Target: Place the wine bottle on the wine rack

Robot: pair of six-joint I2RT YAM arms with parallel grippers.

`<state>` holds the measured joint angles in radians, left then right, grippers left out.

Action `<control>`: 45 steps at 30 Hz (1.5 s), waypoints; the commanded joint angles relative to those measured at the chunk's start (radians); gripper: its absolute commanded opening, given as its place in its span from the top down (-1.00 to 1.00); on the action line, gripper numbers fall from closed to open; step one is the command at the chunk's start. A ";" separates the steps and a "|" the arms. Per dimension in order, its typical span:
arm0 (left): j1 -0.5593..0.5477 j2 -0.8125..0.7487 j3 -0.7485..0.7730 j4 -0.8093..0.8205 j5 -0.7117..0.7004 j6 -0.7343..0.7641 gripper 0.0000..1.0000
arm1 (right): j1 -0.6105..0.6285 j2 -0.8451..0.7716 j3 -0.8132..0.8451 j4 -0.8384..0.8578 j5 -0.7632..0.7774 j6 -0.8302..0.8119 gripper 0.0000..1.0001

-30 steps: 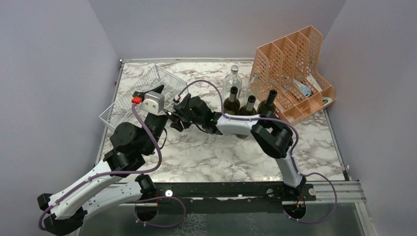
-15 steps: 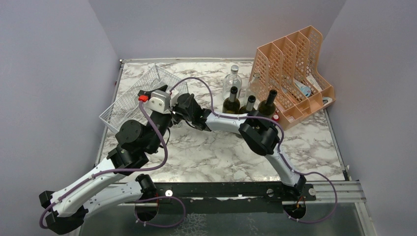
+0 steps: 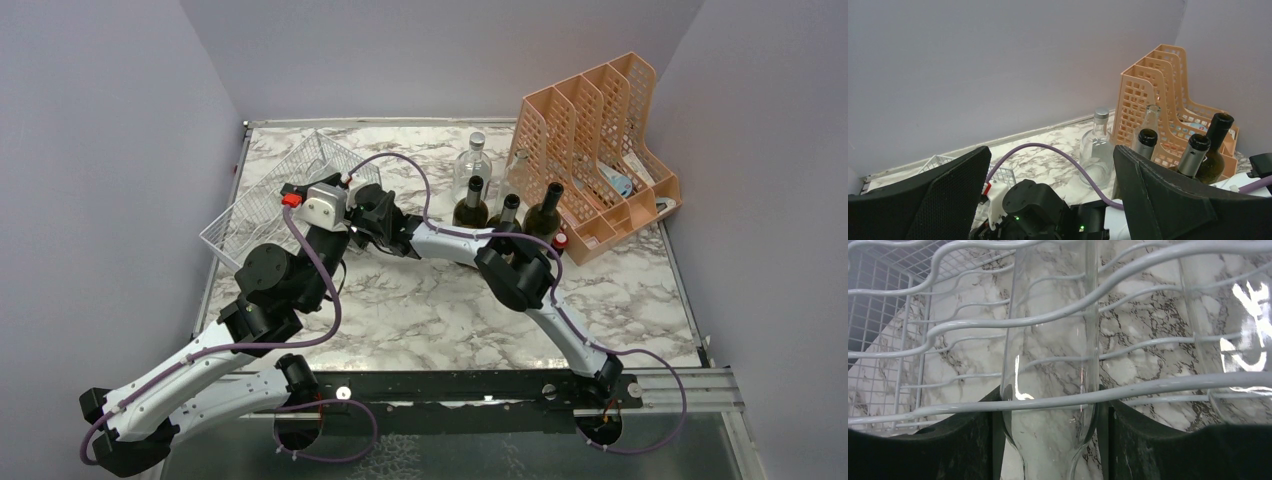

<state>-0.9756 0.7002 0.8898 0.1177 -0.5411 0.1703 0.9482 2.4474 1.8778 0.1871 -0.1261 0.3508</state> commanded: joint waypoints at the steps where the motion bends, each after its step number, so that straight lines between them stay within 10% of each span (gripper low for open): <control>1: 0.000 -0.012 0.015 0.009 0.016 -0.002 -0.98 | -0.011 0.006 0.050 0.067 -0.012 0.070 0.30; 14: 0.000 -0.011 0.039 -0.009 0.022 -0.001 -0.98 | -0.016 -0.005 0.033 0.065 0.000 0.096 -0.52; 45: -0.001 -0.026 0.213 -0.226 0.032 -0.057 -0.98 | -0.016 -0.678 -0.413 -0.048 0.134 -0.057 -0.60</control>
<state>-0.9756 0.6998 1.0714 -0.0856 -0.5335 0.1268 0.9321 1.8999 1.4906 0.2226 -0.0460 0.3668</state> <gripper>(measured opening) 0.987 0.806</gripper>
